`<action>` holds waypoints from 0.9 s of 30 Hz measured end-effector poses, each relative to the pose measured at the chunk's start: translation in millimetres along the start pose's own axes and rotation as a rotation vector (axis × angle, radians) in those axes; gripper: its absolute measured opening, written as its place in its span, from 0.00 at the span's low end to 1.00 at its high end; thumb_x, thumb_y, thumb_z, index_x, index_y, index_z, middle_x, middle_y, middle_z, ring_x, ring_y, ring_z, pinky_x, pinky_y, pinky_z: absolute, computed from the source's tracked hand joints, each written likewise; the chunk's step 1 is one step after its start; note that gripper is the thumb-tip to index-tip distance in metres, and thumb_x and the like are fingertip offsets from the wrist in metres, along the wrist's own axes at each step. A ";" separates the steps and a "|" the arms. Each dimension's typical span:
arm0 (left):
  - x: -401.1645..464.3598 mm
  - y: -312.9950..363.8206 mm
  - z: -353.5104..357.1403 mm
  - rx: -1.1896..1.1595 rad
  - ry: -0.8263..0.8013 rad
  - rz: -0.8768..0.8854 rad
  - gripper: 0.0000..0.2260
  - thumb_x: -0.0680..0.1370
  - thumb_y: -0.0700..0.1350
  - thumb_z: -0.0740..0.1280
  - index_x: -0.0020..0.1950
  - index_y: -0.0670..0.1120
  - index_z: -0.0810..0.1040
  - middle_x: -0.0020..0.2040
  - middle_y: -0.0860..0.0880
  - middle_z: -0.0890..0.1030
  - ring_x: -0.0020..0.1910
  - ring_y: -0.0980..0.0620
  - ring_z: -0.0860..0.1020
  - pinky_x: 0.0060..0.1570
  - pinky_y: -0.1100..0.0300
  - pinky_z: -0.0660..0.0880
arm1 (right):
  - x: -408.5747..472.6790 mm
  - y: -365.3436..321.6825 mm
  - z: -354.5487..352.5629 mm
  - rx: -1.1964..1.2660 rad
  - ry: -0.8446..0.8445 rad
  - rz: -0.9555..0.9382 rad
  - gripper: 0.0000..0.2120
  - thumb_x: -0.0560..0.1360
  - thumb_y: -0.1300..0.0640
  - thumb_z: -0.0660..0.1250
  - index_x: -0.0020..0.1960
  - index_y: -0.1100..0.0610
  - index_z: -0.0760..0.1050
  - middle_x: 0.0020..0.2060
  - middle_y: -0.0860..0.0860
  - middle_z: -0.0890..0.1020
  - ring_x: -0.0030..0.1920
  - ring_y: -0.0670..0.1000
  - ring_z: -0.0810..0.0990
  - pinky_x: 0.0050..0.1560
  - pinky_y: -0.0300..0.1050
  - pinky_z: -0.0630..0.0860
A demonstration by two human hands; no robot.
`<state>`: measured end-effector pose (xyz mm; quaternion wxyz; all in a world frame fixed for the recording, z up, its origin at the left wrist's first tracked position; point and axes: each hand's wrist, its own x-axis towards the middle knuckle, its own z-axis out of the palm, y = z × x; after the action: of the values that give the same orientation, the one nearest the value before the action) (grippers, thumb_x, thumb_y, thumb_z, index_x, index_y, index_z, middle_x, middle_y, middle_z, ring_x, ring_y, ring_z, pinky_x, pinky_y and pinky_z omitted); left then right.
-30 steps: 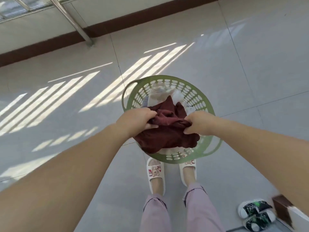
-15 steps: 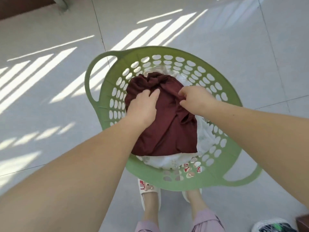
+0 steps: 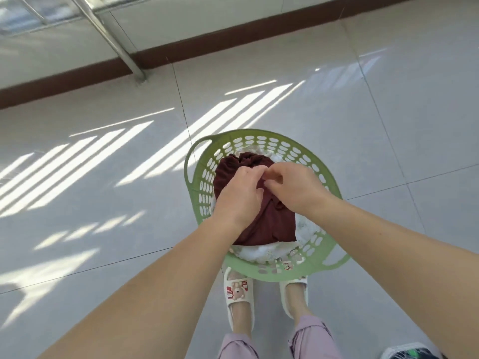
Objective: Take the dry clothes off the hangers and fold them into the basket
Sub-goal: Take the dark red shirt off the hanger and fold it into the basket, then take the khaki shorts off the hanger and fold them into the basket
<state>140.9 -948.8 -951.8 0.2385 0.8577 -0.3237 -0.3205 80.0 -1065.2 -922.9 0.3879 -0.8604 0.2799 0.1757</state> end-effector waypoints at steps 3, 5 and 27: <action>-26.3 38.9 -49.5 -0.113 0.110 0.028 0.15 0.76 0.38 0.60 0.61 0.48 0.75 0.55 0.48 0.76 0.54 0.50 0.74 0.55 0.57 0.71 | -33.8 -40.8 -33.4 0.070 0.116 -0.033 0.08 0.77 0.56 0.62 0.50 0.54 0.80 0.43 0.48 0.81 0.46 0.49 0.77 0.46 0.42 0.71; -51.8 67.8 -86.3 -0.147 0.189 0.078 0.12 0.76 0.38 0.60 0.57 0.47 0.77 0.51 0.49 0.78 0.50 0.52 0.75 0.49 0.63 0.69 | -63.5 -71.5 -59.3 0.163 0.177 -0.060 0.08 0.76 0.57 0.63 0.50 0.53 0.81 0.41 0.47 0.80 0.45 0.47 0.77 0.46 0.39 0.71; -269.2 364.0 -413.3 0.109 0.776 0.905 0.15 0.74 0.44 0.55 0.54 0.45 0.78 0.45 0.50 0.82 0.40 0.55 0.76 0.42 0.60 0.73 | -367.5 -334.0 -315.8 0.264 0.956 -0.682 0.07 0.77 0.56 0.64 0.52 0.52 0.79 0.44 0.44 0.82 0.46 0.41 0.79 0.47 0.30 0.72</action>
<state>128.0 -921.1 -339.6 0.4077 0.6999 -0.5623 0.1667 26.1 -998.9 -340.6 0.3572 -0.8299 0.1508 -0.4012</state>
